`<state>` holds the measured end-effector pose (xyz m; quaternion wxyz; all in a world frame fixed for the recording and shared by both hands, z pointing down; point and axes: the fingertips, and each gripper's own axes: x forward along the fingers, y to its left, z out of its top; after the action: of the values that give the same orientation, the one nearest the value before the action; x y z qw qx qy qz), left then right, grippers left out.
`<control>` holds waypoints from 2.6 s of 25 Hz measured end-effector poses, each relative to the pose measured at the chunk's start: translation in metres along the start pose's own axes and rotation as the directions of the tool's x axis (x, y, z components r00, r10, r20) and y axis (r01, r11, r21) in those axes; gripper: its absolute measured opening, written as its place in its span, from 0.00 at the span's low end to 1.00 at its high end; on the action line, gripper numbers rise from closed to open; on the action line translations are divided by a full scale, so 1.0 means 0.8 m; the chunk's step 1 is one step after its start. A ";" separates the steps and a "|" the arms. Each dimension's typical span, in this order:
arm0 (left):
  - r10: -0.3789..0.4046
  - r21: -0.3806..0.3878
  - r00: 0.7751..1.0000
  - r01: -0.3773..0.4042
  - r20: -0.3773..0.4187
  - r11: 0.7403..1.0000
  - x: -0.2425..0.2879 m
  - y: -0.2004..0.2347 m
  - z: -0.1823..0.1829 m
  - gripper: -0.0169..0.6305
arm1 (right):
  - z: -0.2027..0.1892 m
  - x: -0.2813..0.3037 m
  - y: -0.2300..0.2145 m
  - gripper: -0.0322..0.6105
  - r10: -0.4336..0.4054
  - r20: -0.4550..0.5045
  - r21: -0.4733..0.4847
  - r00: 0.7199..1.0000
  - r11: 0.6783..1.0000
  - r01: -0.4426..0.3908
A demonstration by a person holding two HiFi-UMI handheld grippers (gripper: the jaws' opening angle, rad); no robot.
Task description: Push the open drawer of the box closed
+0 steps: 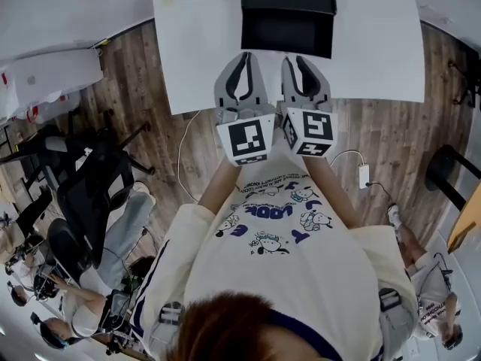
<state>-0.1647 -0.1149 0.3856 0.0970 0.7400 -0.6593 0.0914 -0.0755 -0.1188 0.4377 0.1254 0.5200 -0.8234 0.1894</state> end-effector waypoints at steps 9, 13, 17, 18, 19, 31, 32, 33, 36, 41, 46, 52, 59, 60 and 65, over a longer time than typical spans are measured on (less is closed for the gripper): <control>-0.057 -0.007 0.997 0.057 -0.060 0.998 0.030 0.009 -0.016 0.05 | -0.035 0.020 -0.012 0.21 -0.072 -0.094 -0.003 0.993 0.997 0.072; -0.101 0.001 0.991 0.101 -0.083 0.995 0.049 0.002 -0.025 0.05 | -0.054 0.032 -0.025 0.22 -0.095 -0.142 0.006 0.985 0.995 0.097; -0.131 -0.005 0.985 0.131 -0.108 0.991 0.062 -0.002 -0.034 0.05 | -0.074 0.043 -0.035 0.23 -0.109 -0.191 0.010 0.976 0.994 0.113; -0.136 -0.006 0.984 0.137 -0.114 0.991 0.064 -0.003 -0.037 0.05 | -0.079 0.045 -0.035 0.23 -0.109 -0.203 0.015 0.973 0.993 0.114; -0.141 -0.006 0.983 0.141 -0.119 0.990 0.066 -0.003 -0.040 0.05 | -0.084 0.048 -0.036 0.23 -0.109 -0.214 0.021 0.971 0.993 0.116; -0.165 -0.011 0.971 0.165 -0.174 0.986 0.090 0.005 -0.064 0.05 | -0.125 0.070 -0.046 0.23 -0.122 -0.299 0.056 0.946 0.988 0.145; -0.164 -0.012 0.971 0.164 -0.177 0.986 0.092 0.006 -0.065 0.05 | -0.129 0.070 -0.047 0.23 -0.122 -0.306 0.055 0.944 0.988 0.145; -0.163 -0.013 0.970 0.163 -0.179 0.986 0.094 0.006 -0.066 0.05 | -0.132 0.070 -0.048 0.23 -0.123 -0.311 0.056 0.942 0.987 0.148; -0.164 -0.019 0.969 0.164 -0.186 0.986 0.096 0.010 -0.068 0.05 | -0.136 0.071 -0.049 0.23 -0.128 -0.324 0.065 0.937 0.985 0.157; -0.165 -0.018 0.966 0.165 -0.200 0.986 0.099 0.015 -0.075 0.05 | -0.147 0.076 -0.051 0.21 -0.139 -0.336 0.080 0.932 0.981 0.175; -0.162 -0.017 0.965 0.162 -0.205 0.987 0.096 0.022 -0.077 0.05 | -0.147 0.073 -0.050 0.19 -0.145 -0.327 0.090 0.934 0.979 0.183; -0.149 -0.023 0.968 0.148 -0.200 0.989 0.100 0.032 -0.071 0.05 | -0.140 0.071 -0.049 0.19 -0.140 -0.321 0.110 0.937 0.977 0.184; -0.151 -0.027 0.970 0.149 -0.189 0.989 0.114 0.033 -0.066 0.05 | -0.132 0.086 -0.061 0.19 -0.138 -0.308 0.112 0.941 0.977 0.180; -0.152 -0.028 0.970 0.150 -0.188 0.988 0.115 0.032 -0.064 0.05 | -0.130 0.089 -0.063 0.19 -0.138 -0.307 0.110 0.942 0.978 0.179; -0.162 -0.025 0.970 0.160 -0.184 0.987 0.126 0.028 -0.057 0.05 | -0.118 0.111 -0.072 0.19 -0.129 -0.304 0.100 0.944 0.981 0.166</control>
<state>-0.1755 -0.2016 0.4565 0.1685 0.7788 -0.5857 0.1485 -0.0603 -0.1712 0.5689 0.2283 0.5530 -0.7406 0.3060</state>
